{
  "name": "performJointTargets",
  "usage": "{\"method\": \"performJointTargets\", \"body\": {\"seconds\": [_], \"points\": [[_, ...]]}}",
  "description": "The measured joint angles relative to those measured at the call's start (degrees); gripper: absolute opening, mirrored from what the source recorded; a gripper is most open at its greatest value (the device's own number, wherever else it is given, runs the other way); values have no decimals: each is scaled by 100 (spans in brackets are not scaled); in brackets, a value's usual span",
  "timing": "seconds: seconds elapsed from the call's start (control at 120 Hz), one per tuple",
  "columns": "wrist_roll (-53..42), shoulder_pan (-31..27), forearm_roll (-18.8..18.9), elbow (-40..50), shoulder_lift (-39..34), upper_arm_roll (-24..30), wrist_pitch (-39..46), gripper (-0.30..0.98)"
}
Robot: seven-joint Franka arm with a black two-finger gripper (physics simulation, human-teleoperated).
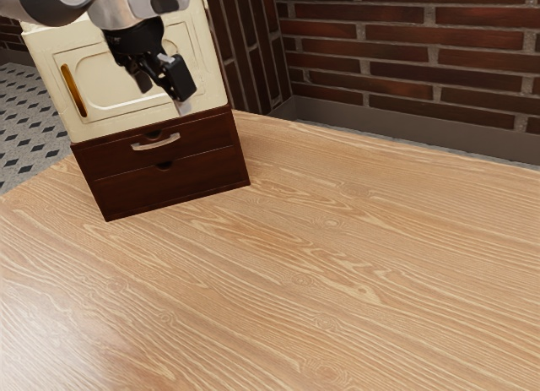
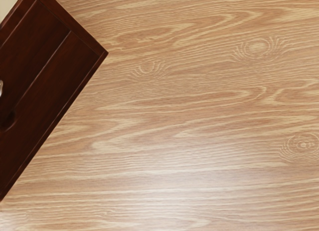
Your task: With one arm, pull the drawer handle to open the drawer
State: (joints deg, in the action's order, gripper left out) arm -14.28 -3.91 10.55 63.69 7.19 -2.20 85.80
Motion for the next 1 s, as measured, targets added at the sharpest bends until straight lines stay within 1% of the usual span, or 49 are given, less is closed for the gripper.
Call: {"method": "performJointTargets", "body": {"seconds": [0.092, 0.133, 0.367, 0.55, 0.725, 1.0], "points": [[-357, -214, 6, 60, 95, 0, 174, 69], [-514, -268, 5, 221, 99, 2, 327, 69], [-1210, -225, 8, 1246, 99, 34, 1353, 69], [-1766, -438, 35, 1657, 184, 2, 2011, 69], [-2242, -651, 49, 1767, 265, 0, 2293, 69], [-2814, -992, 64, 1758, 430, -6, 2449, 69]]}}
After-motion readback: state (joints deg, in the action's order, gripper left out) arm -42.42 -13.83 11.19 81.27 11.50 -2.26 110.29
